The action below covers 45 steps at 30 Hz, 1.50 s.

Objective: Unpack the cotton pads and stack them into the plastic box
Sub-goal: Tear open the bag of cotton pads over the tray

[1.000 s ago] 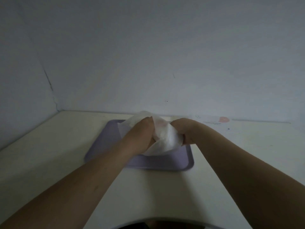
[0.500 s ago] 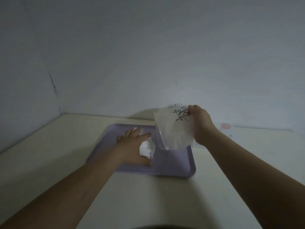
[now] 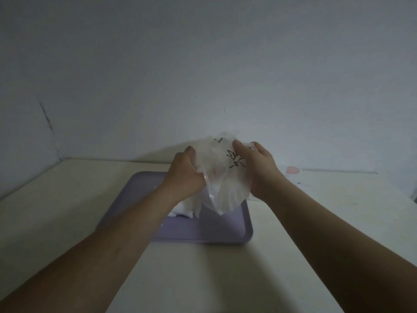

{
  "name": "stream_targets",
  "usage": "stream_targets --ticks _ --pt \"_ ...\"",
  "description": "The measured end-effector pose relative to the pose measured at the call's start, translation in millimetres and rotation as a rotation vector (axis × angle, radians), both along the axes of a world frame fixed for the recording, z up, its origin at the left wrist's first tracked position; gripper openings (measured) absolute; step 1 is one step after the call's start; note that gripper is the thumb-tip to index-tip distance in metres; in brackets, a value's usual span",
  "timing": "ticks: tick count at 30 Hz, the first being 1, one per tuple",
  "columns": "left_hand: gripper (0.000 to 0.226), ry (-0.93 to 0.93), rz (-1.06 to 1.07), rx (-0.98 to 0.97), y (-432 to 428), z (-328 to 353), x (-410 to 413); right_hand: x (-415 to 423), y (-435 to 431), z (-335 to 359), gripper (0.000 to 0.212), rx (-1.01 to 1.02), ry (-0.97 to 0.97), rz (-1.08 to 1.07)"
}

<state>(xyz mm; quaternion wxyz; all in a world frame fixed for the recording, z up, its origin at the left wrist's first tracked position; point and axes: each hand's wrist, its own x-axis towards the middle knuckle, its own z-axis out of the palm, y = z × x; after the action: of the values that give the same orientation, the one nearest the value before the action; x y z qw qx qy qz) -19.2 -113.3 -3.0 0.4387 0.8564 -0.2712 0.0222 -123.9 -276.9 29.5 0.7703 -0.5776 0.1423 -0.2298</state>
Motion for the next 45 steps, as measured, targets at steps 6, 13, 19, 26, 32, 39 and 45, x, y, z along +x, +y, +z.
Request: stream_targets --ticks 6,13,19,26,32,39,45 --pt "0.025 0.017 -0.224 -0.093 -15 17 -14 0 3 3 0.02 -0.032 0.019 0.106" --pt "0.02 0.002 -0.105 -0.184 -13 9 -16 14 -10 -1 0.086 0.012 0.109 0.244" --pt "0.015 -0.034 -0.226 -0.081 -6 4 -15 22 -21 -8 0.051 -0.108 0.219 0.309" --pt "0.034 -0.049 -0.197 0.436 22 -12 -1 35 -27 -9 0.032 -0.096 0.061 0.047" --pt "0.042 -0.107 -0.044 0.105 15 11 -7 24 -28 -14 0.022 -0.063 0.099 0.127" --pt "0.06 0.139 -0.243 -0.182 -10 14 -21 14 -17 -13 0.025 -0.173 0.202 0.241" --pt "0.044 0.171 -0.182 -0.251 -22 16 -23 12 -8 -6 0.031 -0.513 0.285 0.214"
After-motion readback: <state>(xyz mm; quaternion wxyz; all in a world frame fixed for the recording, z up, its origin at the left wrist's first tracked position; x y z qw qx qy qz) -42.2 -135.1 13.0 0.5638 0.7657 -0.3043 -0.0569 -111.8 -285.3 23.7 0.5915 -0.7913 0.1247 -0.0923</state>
